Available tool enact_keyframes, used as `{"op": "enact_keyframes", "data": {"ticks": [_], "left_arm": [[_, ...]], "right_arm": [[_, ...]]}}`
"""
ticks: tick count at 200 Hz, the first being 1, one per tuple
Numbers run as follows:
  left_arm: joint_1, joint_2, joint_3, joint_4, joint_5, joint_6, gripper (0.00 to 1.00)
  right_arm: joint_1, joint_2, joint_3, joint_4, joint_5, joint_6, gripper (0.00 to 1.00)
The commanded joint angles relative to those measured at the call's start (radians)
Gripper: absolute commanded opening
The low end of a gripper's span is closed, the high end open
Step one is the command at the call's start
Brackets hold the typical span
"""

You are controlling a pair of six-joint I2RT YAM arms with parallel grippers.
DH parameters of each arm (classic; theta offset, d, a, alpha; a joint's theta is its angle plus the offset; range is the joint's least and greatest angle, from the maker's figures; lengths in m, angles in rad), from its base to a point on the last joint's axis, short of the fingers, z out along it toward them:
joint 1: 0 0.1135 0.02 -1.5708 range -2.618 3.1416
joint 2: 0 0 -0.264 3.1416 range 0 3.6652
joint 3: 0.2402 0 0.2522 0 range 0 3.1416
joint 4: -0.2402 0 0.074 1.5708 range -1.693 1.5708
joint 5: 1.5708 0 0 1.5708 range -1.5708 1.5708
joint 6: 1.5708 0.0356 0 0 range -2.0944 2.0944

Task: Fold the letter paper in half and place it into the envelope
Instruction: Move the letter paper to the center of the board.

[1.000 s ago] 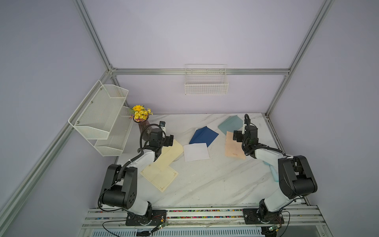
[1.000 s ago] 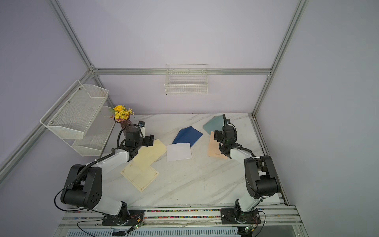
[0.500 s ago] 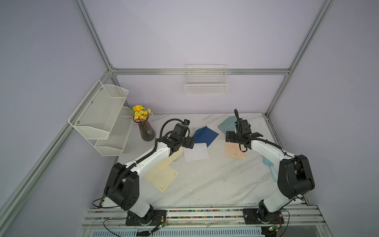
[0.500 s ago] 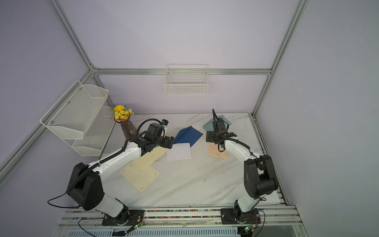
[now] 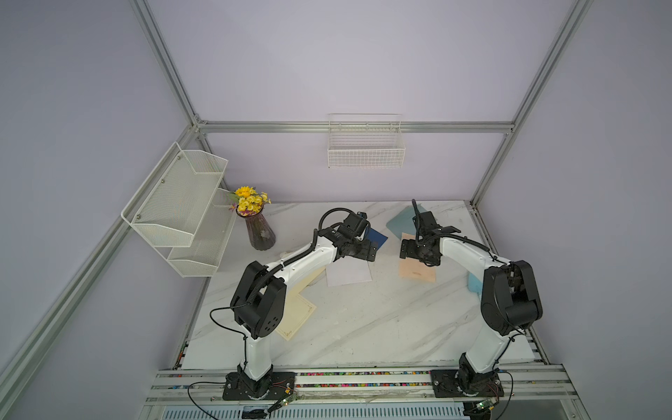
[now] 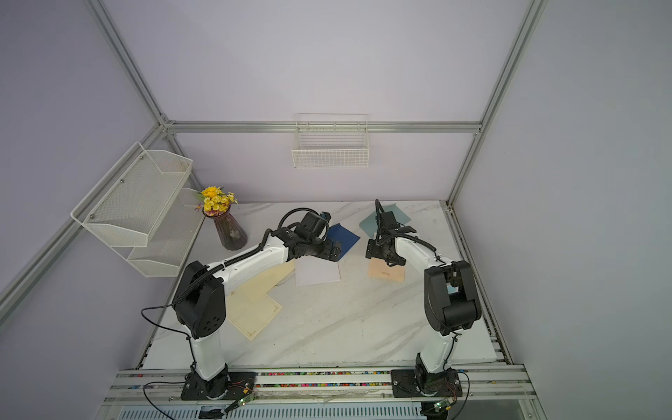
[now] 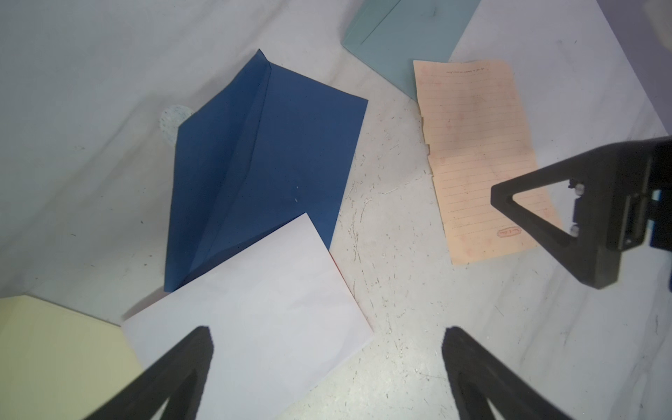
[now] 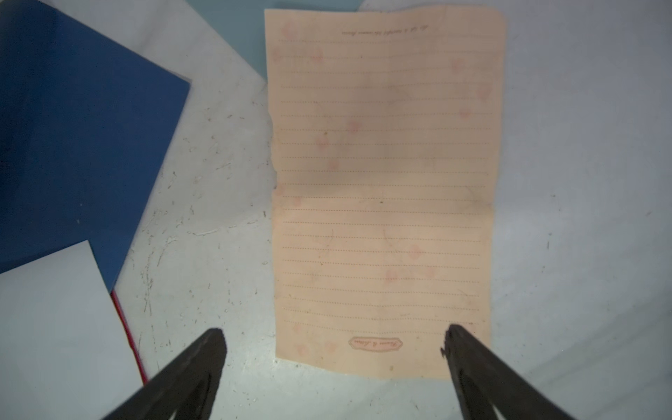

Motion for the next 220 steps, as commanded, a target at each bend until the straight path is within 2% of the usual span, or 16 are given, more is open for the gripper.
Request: {"op": "enact_keyframes", "data": {"ticks": [1, 70, 97, 148, 220], "left_arm": [[-0.003, 0.005, 0.05, -0.038, 0.053, -0.055, 1.0], [-0.014, 0.001, 0.04, -0.075, 0.087, -0.074, 1.0], [-0.015, -0.02, 0.019, -0.08, 0.083, -0.072, 1.0], [-0.018, -0.027, 0.045, -0.085, 0.091, -0.056, 1.0], [-0.023, 0.103, 0.236, -0.099, 0.142, -0.062, 1.0]], "right_arm": [[-0.03, 0.068, 0.034, -0.067, -0.023, 0.039, 0.97], [-0.077, 0.245, 0.088, -0.09, -0.061, 0.033, 0.92], [-0.077, 0.271, 0.06, -0.095, -0.094, 0.032, 0.9], [-0.077, 0.169, -0.094, -0.082, -0.14, 0.028, 0.9], [-0.073, -0.036, -0.306, -0.123, -0.166, 0.045, 0.9]]}}
